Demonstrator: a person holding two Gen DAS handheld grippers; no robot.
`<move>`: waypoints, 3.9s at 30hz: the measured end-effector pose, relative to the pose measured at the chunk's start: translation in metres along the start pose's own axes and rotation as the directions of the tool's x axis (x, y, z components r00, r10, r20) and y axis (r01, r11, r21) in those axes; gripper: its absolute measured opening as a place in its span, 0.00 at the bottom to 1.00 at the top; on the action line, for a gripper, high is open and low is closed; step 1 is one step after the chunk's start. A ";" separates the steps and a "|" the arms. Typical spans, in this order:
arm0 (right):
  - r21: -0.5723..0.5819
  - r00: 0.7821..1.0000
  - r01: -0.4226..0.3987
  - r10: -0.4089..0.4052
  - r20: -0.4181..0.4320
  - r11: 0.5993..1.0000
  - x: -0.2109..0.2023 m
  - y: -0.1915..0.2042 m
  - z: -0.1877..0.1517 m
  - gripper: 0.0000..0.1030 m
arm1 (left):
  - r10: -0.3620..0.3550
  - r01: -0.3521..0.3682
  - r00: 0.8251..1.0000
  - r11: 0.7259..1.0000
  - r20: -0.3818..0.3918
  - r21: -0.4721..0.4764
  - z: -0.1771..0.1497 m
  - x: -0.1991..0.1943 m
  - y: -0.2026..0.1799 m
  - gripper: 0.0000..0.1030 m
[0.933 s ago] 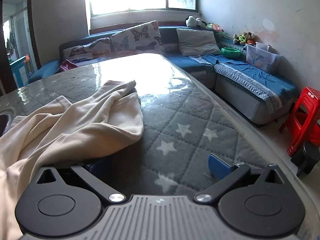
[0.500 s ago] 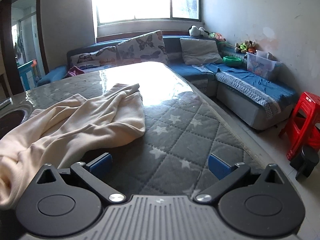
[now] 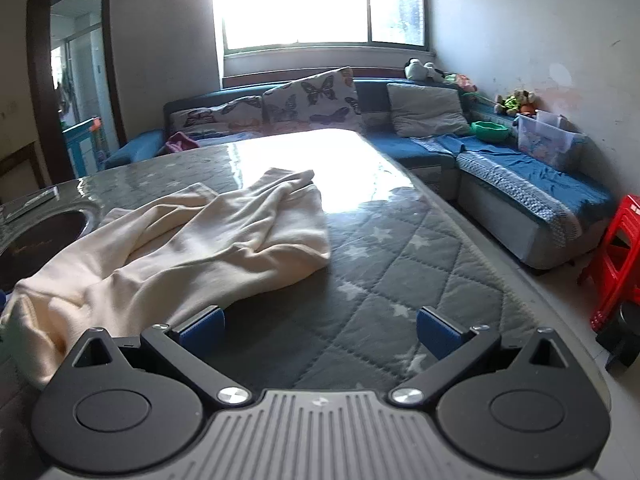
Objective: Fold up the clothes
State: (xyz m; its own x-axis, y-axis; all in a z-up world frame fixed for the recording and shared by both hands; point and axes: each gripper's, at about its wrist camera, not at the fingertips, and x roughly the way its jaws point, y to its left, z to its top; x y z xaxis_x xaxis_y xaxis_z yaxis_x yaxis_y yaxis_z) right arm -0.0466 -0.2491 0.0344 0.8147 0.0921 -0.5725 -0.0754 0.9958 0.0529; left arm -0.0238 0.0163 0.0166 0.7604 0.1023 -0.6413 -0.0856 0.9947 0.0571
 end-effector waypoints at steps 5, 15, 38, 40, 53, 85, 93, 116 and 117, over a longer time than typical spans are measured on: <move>-0.027 0.999 -0.042 0.042 -0.021 0.999 -0.008 0.011 -0.006 1.00 | 0.013 -0.013 1.000 1.000 0.003 -0.015 -0.002 -0.011 0.006 1.00; -0.108 0.991 -0.123 0.118 -0.058 0.986 -0.023 0.037 -0.014 1.00 | 0.017 -0.018 1.000 1.000 -0.024 -0.018 -0.009 -0.026 0.009 1.00; -0.167 0.982 -0.172 0.157 -0.102 0.971 -0.042 0.065 -0.033 1.00 | -0.017 0.017 0.999 1.000 -0.047 0.010 -0.028 -0.047 -0.002 1.00; -0.169 0.982 -0.171 0.155 -0.106 0.971 -0.043 0.066 -0.034 1.00 | -0.017 0.018 0.999 1.000 -0.047 0.012 -0.028 -0.047 -0.003 1.00; -0.180 0.981 -0.176 0.157 -0.113 0.968 -0.049 0.071 -0.037 1.00 | -0.021 0.023 0.998 0.999 -0.055 0.030 -0.031 -0.053 -0.008 1.00; -0.203 0.981 -0.180 0.161 -0.107 0.962 -0.063 0.075 -0.046 1.00 | -0.027 0.033 0.996 0.997 -0.087 0.068 -0.040 -0.064 -0.019 1.00; -0.205 0.981 -0.183 0.164 -0.108 0.961 -0.064 0.075 -0.045 1.00 | -0.030 0.037 0.995 0.996 -0.090 0.076 -0.040 -0.064 -0.021 1.00; -0.212 0.980 -0.183 0.161 -0.118 0.960 -0.061 0.076 -0.044 1.00 | -0.037 0.046 0.994 0.995 -0.101 0.089 -0.037 -0.062 -0.024 1.00; -0.212 0.980 -0.183 0.160 -0.119 0.960 -0.061 0.076 -0.044 1.00 | -0.037 0.046 0.994 0.995 -0.102 0.090 -0.037 -0.062 -0.024 1.00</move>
State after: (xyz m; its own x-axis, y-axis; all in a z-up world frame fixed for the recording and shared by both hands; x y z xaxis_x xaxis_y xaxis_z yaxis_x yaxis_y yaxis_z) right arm -0.1275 -0.1794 0.0375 0.7180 0.2500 -0.6496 -0.3432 0.9391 -0.0180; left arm -0.0926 -0.0146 0.0262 0.6933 0.0640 -0.7178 0.0074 0.9954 0.0960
